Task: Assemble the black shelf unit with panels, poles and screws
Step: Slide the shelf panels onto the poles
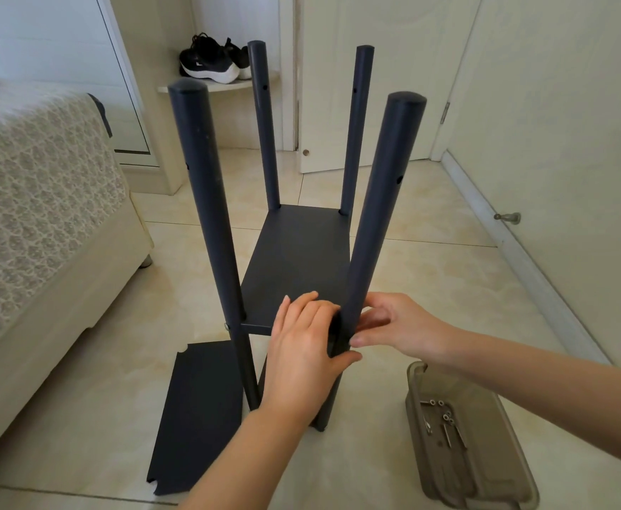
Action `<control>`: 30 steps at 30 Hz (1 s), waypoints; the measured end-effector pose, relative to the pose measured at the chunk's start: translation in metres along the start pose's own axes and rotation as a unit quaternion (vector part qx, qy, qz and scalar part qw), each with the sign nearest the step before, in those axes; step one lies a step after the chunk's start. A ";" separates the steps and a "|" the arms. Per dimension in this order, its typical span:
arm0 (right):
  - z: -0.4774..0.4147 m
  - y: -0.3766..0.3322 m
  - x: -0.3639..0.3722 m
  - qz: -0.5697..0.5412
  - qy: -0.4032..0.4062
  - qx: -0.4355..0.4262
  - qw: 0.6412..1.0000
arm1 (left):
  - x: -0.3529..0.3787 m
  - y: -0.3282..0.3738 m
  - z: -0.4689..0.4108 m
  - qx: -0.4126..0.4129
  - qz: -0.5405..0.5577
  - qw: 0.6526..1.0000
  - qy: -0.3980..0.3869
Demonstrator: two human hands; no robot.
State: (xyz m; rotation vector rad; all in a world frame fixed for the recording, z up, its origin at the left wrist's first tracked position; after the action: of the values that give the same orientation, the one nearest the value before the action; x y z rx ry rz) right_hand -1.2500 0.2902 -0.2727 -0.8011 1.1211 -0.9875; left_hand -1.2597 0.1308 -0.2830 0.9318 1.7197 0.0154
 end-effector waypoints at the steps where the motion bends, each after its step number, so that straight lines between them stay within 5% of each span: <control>1: 0.000 0.000 0.000 -0.003 0.001 0.000 1.000 | 0.001 -0.001 -0.002 0.000 0.004 1.000 0.008; 7: 0.000 0.001 -0.003 -0.035 -0.028 0.064 0.997 | 0.000 -0.003 -0.004 0.001 0.016 1.000 0.022; 13: -0.009 0.011 0.001 -0.219 0.023 0.166 0.961 | -0.002 -0.002 -0.003 0.006 0.017 1.000 0.023; 30: -0.019 0.010 0.009 -0.141 0.020 0.181 0.973 | 0.003 -0.009 0.002 0.013 -0.082 0.996 -0.014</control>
State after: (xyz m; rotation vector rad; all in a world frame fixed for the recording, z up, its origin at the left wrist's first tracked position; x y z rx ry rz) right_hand -1.2647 0.2853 -0.2897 -0.6535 0.8370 -1.4043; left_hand -1.2634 0.1254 -0.2899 0.8039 1.7685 -0.1268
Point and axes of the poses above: each hand's wrist, its own z-axis away from the middle knuckle, its own x-axis out of the palm, y = z × x, the point moved 4 cm from there along -z, towards the middle knuckle, and after that the axes turned 4 degrees about -z, right-handed, at the moved point
